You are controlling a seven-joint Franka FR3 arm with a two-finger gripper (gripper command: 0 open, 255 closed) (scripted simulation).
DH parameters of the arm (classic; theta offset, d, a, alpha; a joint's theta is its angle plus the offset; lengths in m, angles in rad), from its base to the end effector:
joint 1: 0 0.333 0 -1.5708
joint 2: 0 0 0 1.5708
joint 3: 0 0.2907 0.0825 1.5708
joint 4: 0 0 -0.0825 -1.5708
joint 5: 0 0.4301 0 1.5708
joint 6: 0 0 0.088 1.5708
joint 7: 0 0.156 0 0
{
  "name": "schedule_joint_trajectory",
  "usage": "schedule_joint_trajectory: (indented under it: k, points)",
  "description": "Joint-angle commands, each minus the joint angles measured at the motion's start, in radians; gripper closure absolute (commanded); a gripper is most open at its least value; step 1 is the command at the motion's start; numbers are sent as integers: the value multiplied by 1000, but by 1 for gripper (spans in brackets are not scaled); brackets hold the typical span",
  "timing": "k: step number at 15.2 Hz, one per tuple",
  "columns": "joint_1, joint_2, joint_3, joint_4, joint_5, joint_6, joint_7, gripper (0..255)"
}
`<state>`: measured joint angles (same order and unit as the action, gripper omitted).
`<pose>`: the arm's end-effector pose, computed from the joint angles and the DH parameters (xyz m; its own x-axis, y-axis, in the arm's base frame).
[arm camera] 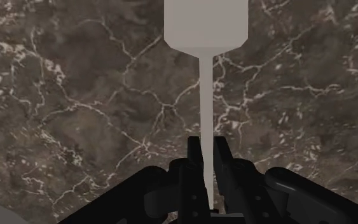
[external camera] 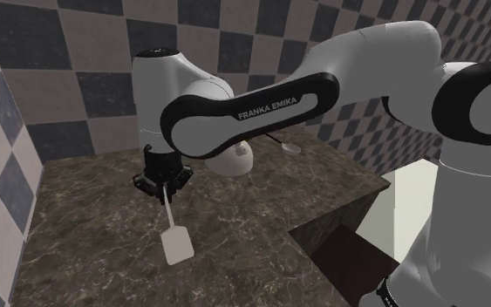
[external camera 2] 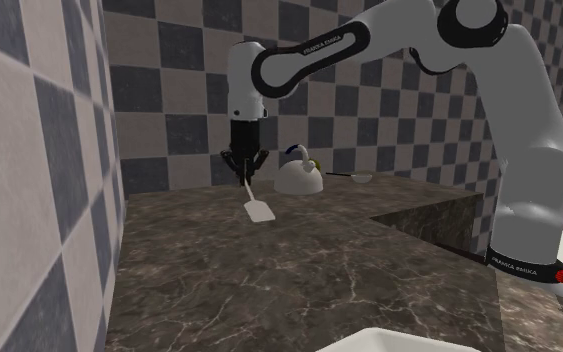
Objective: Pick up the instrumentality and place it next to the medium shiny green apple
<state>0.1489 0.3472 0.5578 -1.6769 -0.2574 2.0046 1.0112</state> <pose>0.5513 0.4093 0.3384 0.9714 -0.2278 0.0667 -0.2283 -0.9736 -0.0008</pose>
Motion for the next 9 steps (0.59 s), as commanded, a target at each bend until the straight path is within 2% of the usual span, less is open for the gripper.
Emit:
schedule_joint_trajectory:
  k: [1,9]
  points:
    - [-1,-8,2,15,6,-22,-5,255]
    - [1,-28,10,97,24,-120,-21,255]
